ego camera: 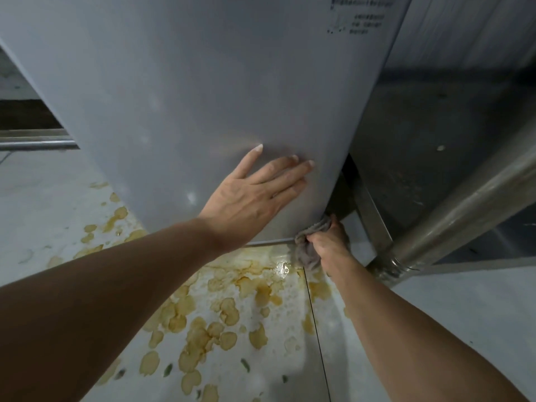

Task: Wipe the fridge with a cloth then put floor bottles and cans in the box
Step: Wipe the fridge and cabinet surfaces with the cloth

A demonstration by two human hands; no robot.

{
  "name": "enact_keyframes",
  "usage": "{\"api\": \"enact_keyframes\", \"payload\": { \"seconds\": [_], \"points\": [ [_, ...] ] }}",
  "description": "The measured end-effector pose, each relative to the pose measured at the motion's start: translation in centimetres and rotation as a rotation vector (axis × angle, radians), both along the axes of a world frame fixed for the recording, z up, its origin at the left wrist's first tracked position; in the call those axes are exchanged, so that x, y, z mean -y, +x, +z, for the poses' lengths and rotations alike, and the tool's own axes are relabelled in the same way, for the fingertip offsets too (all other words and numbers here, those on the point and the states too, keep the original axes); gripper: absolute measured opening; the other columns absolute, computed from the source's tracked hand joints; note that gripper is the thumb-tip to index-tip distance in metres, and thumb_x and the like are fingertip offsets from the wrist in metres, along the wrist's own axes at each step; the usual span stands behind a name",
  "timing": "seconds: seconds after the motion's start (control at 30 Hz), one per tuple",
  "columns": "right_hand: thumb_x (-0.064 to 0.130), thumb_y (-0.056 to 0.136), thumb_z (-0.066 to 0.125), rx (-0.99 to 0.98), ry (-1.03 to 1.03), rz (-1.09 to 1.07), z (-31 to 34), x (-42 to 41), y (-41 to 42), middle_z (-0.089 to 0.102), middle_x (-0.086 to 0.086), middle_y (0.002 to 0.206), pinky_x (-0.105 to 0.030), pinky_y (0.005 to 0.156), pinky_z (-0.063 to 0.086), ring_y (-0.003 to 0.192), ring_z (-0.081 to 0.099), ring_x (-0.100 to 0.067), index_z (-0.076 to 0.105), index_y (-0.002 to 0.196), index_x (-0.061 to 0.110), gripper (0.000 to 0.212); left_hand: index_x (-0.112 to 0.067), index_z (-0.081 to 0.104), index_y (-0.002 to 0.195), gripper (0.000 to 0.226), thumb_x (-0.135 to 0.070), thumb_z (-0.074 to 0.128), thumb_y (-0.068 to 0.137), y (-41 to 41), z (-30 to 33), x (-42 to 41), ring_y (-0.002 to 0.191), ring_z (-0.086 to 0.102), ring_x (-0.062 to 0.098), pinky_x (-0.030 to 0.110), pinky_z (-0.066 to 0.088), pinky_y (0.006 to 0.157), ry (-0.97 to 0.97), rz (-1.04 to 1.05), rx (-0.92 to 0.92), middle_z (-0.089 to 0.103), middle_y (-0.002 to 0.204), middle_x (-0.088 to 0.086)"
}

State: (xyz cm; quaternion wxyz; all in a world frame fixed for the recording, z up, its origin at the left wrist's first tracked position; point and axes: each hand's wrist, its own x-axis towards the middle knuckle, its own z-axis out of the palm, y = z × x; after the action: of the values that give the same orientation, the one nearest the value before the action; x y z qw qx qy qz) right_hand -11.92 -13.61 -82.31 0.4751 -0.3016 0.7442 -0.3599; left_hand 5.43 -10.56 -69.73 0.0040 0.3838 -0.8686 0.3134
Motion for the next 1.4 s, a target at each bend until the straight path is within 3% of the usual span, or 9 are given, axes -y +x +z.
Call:
{"api": "enact_keyframes", "payload": {
  "seconds": [0.1,0.27,0.43,0.63,0.83,0.97,1.13,1.3,1.4],
  "points": [
    [-0.008,0.088,0.051,-0.001,-0.056,-0.060,0.5,0.1,0.2,0.051,-0.014,0.132,-0.031,0.094,0.046,0.113,0.054,-0.026,0.043,0.133,0.010,0.048,-0.016,0.041,0.139,0.061,-0.012,0.020,0.082,0.2,0.5,-0.1,0.135,0.037,0.022,0.050,0.019,0.111,-0.010,-0.013,0.029,0.031,0.152,0.001],
    [-0.005,0.091,0.046,0.095,-0.207,-0.154,3.2,-0.3,0.8,0.057,-0.014,0.111,-0.030,0.082,0.049,0.087,0.059,-0.023,0.048,0.114,0.009,0.027,-0.019,0.046,0.136,0.055,-0.019,0.033,0.082,-0.3,2.1,-0.6,0.131,0.042,0.019,0.047,0.027,0.110,-0.010,-0.031,0.084,0.038,0.148,-0.001],
    [-0.003,0.089,0.047,0.087,-0.312,-0.191,7.3,-0.3,1.2,0.060,-0.009,0.103,-0.041,0.084,0.054,0.088,0.059,-0.023,0.045,0.098,0.021,0.025,-0.020,0.048,0.134,0.058,-0.017,0.020,0.083,-0.8,4.9,-1.2,0.128,0.045,0.019,0.048,0.029,0.108,-0.027,-0.033,0.083,0.043,0.144,-0.002],
    [-0.001,0.093,0.042,0.191,-0.365,-0.206,13.6,-0.1,1.1,0.050,-0.005,0.083,-0.027,0.036,0.045,0.070,0.052,-0.026,0.043,0.079,0.024,0.028,-0.016,0.030,0.141,0.067,-0.016,0.002,0.080,-1.1,9.0,-1.2,0.140,0.021,0.024,0.054,0.007,0.113,-0.009,0.012,-0.001,0.019,0.155,0.002],
    [-0.009,0.085,0.051,0.075,-0.522,-0.138,19.1,-0.4,0.4,0.052,0.004,0.080,-0.010,0.039,0.038,0.066,0.050,-0.003,0.049,0.105,0.015,0.032,-0.015,0.023,0.143,0.062,-0.010,0.040,0.083,-1.3,13.1,-1.4,0.140,0.014,0.026,0.054,0.006,0.112,-0.048,0.030,-0.034,0.013,0.154,0.003],
    [-0.001,0.088,0.053,0.086,-0.495,-0.101,22.4,-0.5,0.1,0.054,0.005,0.084,-0.020,0.045,0.039,0.070,0.053,-0.006,0.047,0.107,0.022,0.031,-0.013,0.021,0.144,0.064,-0.010,0.023,0.080,-1.3,15.1,-1.5,0.139,0.017,0.027,0.054,0.007,0.112,-0.038,0.018,-0.047,0.020,0.152,0.006],
    [0.002,0.088,0.054,0.070,-0.563,-0.070,26.1,-0.5,-0.3,0.056,0.004,0.085,-0.019,0.039,0.040,0.070,0.054,-0.007,0.047,0.105,0.025,0.030,-0.014,0.052,0.127,0.058,-0.012,0.026,0.075,-1.2,18.3,-1.7,0.125,0.046,0.025,0.050,0.034,0.104,-0.147,-0.030,-0.084,0.052,0.133,0.006],
    [-0.002,0.088,0.052,0.089,-0.640,-0.080,29.7,-0.6,-0.3,0.055,0.002,0.084,-0.011,0.035,0.037,0.069,0.052,-0.006,0.048,0.105,0.018,0.026,-0.016,0.059,0.117,0.061,-0.013,0.012,0.078,-1.4,21.6,-1.3,0.122,0.049,0.023,0.048,0.038,0.100,-0.203,-0.055,-0.163,0.052,0.134,0.004],
    [-0.003,0.089,0.052,0.174,-0.668,-0.106,32.0,-0.6,-0.2,0.057,-0.003,0.092,-0.016,0.044,0.042,0.072,0.054,-0.009,0.049,0.113,0.015,0.029,-0.013,0.052,0.125,0.066,-0.014,0.007,0.076,-1.3,22.8,-1.5,0.126,0.044,0.024,0.048,0.034,0.101,-0.165,-0.049,-0.148,0.044,0.140,0.005]
  ]
}}
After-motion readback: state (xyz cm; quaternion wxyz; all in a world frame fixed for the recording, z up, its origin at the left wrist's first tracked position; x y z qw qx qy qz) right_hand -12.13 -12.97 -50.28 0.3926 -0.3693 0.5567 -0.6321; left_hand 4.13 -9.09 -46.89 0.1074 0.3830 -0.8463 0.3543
